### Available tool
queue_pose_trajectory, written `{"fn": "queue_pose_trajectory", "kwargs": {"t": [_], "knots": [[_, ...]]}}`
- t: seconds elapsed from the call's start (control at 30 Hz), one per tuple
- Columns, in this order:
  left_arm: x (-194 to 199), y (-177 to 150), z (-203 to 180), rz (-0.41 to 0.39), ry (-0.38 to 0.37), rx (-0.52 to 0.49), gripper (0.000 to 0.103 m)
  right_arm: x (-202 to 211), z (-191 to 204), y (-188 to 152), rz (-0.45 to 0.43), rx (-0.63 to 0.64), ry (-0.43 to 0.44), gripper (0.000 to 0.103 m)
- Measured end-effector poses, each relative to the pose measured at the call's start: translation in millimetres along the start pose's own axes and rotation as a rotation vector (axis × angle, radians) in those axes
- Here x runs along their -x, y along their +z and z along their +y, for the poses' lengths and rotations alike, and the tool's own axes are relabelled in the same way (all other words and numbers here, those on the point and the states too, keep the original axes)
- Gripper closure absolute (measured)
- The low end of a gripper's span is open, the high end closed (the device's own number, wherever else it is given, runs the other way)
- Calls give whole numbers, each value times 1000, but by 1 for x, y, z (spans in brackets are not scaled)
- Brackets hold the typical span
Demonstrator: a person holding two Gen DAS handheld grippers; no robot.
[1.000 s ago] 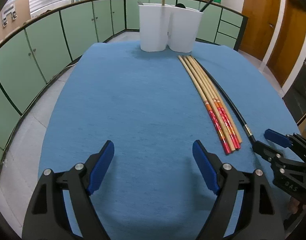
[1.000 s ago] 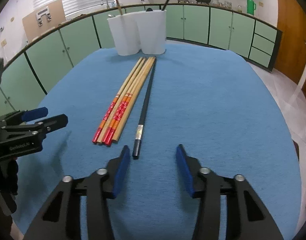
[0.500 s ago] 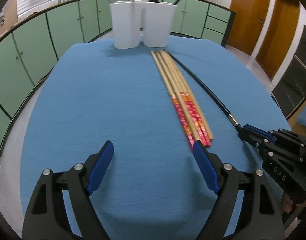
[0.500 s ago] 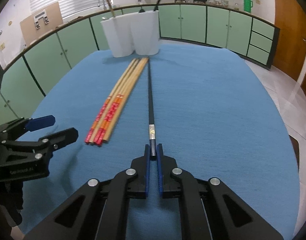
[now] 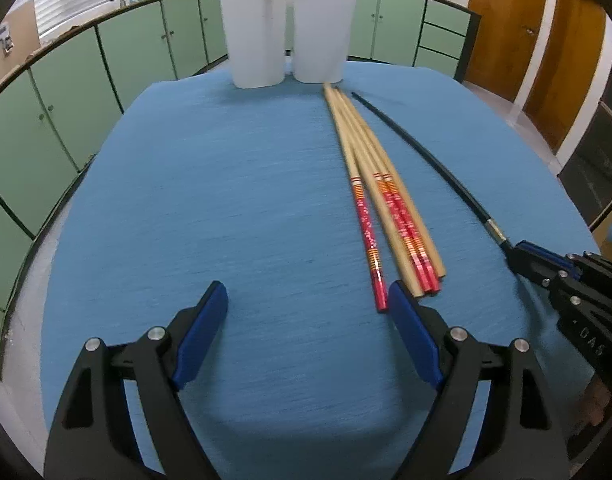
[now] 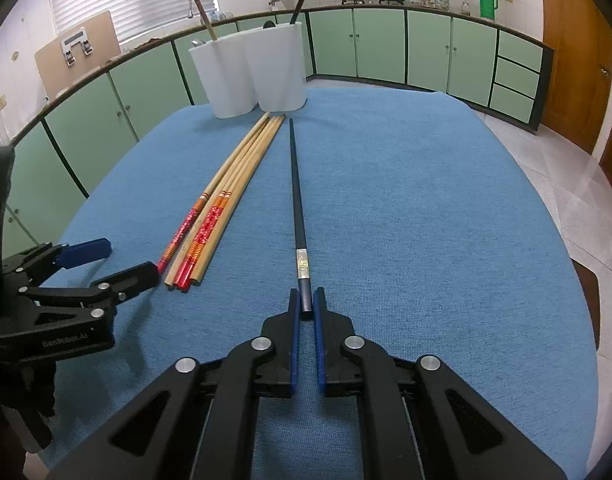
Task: Organize utensils
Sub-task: 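Grasp another black chopstick with right gripper while left gripper grasps a red-tipped chopstick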
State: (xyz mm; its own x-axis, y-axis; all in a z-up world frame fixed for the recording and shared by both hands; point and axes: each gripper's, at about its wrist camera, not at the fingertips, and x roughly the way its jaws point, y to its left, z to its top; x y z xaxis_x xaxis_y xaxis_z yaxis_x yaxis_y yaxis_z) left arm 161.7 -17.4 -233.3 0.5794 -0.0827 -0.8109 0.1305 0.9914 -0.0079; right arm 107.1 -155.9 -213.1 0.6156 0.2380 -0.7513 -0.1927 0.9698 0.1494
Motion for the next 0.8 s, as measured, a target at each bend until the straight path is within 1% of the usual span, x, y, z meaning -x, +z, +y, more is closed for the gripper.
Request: {"fn": "queue_pose_trajectory", "kwargs": {"t": [0.17, 0.27, 0.37, 0.43, 0.47, 0.5, 0.53, 0.57, 0.6, 0.63, 0.8], "knots": [[5, -2, 3, 0, 4, 9, 23, 0, 0, 0, 0, 1, 3, 96], [4, -4, -3, -1, 8, 0, 30, -1, 0, 1, 0, 1, 3, 96], [6, -5, -10, -22, -8, -9, 48, -1, -3, 1, 1, -10, 19, 95], [6, -5, -12, -30, -20, -15, 64, -2, -5, 2, 1, -19, 33, 96], [6, -5, -14, -35, -23, -19, 66, -3, -6, 2, 1, -21, 38, 96], [6, -5, -15, -39, -24, -21, 72, -3, -6, 2, 0, -22, 40, 96], [6, -5, -17, -42, -25, -22, 80, -3, -6, 2, -1, -22, 41, 96], [6, -6, -18, -45, -26, -25, 84, -3, -6, 2, -1, -22, 41, 96], [6, -6, -20, -47, -30, -30, 95, -3, -6, 1, -1, -21, 41, 96], [6, -6, -21, -47, -40, -31, 97, -3, -6, 1, -1, -22, 41, 96], [7, -5, -18, -47, -45, -21, 98, -2, -6, 2, -1, -17, 37, 96]]}}
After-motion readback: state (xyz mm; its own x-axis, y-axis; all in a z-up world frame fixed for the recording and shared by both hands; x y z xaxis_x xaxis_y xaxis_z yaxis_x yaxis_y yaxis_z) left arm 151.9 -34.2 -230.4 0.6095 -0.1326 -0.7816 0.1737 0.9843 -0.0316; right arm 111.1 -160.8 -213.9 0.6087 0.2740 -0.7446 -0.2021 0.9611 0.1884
